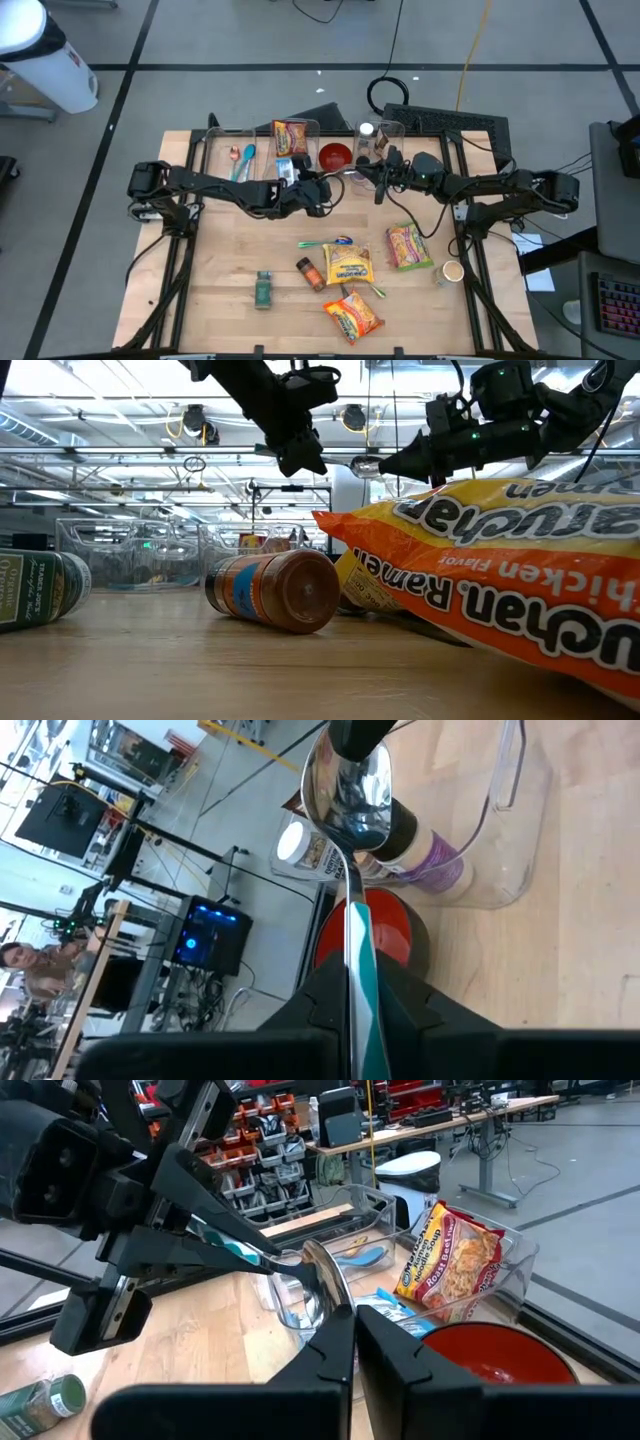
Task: Pick & Place Food Item
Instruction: Put the white spoon into the left transparent bin
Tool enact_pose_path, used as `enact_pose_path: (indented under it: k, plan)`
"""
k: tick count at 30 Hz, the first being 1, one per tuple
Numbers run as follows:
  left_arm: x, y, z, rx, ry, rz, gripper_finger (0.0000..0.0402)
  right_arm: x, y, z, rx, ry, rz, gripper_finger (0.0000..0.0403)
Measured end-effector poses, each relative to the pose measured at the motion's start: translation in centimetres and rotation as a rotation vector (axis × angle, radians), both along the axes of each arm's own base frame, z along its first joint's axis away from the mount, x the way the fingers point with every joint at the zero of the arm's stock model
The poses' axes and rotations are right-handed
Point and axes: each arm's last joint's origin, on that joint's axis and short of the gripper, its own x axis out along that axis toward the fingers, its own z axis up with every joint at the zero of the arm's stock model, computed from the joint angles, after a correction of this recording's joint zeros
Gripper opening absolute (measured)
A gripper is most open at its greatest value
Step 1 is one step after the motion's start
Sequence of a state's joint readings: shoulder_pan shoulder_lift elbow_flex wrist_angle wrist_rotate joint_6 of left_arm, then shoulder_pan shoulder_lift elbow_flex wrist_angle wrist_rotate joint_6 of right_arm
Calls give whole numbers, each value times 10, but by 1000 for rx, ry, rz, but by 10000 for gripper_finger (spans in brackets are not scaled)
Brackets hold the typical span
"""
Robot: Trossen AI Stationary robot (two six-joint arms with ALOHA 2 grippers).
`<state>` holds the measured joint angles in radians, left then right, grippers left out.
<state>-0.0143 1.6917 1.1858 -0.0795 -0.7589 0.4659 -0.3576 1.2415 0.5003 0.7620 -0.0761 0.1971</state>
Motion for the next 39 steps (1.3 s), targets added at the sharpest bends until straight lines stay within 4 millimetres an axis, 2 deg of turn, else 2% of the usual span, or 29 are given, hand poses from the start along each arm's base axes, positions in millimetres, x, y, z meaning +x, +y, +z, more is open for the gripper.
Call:
enact_pose_path:
  k: [6, 9, 16, 20, 24, 28, 34, 39]
  plan:
    - [0, 0, 0, -4, -5, 3, 28, 0, 0, 0, -2, 2, 3, 1]
    - [0, 0, 0, -14, -14, 8, 26, 0, 0, 0, -5, 3, 3, 15]
    - [-2, 0, 3, -8, -41, 60, 26, 0, 0, 2, -56, -2, 7, 93]
    - [-17, -5, 13, 70, -5, 165, 26, 0, 0, 3, -66, -16, 7, 137]
    - [-48, -9, 31, 42, -12, 267, 26, 0, 0, 3, -78, -10, 8, 167]
    - [-94, -6, 58, -91, -124, 383, 26, 0, 0, 3, -80, -12, 7, 184]
    - [-162, 5, 86, -251, -256, 557, 26, 0, 0, 3, -80, -12, 7, 189]
    - [-202, 19, 97, -316, -343, 712, 26, 0, 0, 3, -80, -11, 7, 184]
